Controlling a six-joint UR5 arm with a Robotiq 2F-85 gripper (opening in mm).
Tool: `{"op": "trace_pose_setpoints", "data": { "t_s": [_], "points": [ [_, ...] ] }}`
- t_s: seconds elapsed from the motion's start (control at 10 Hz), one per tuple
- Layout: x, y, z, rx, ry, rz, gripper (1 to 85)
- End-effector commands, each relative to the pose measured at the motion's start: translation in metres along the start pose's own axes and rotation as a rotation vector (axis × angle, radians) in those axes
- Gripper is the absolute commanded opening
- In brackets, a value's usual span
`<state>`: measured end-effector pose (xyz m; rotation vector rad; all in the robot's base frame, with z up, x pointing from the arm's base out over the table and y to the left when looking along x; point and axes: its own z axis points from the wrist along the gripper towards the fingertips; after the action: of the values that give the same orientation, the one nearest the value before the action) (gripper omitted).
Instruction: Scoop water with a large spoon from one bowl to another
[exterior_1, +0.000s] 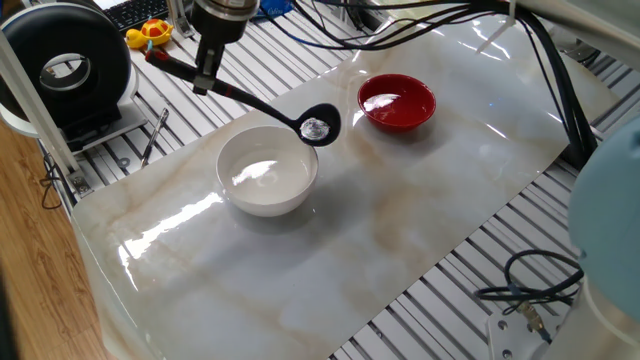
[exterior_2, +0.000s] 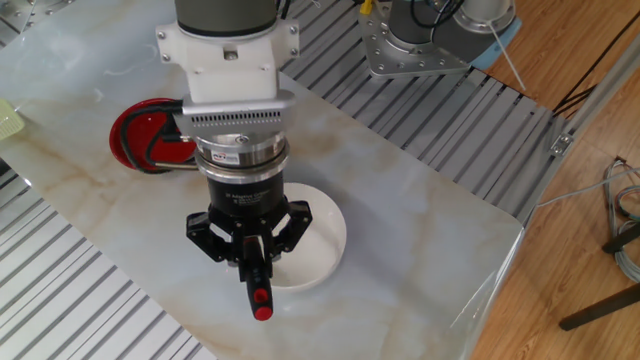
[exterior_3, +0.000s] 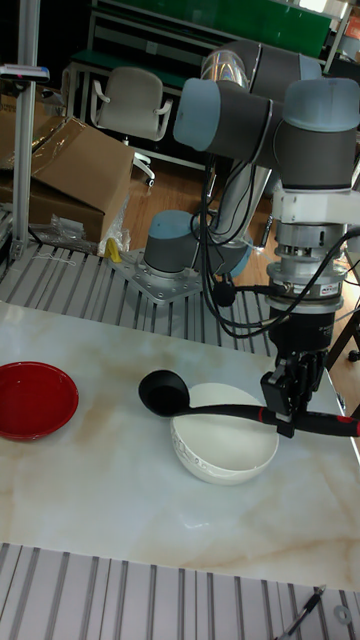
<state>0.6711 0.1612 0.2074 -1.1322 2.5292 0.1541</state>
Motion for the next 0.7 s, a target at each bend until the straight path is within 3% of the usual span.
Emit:
{"op": "trace_pose_setpoints", "data": {
  "t_s": [0.0,0.3,0.6],
  "points": [
    [0.007,-0.003,-0.007,-0.016,-0.014,-0.01,1.3],
    [0.031,-0.013,-0.007,-0.004,-0.002,-0.039,1.3],
    [0.033,-0.015,-0.007,-0.001,-0.006,-0.031,1.3]
  ]
}}
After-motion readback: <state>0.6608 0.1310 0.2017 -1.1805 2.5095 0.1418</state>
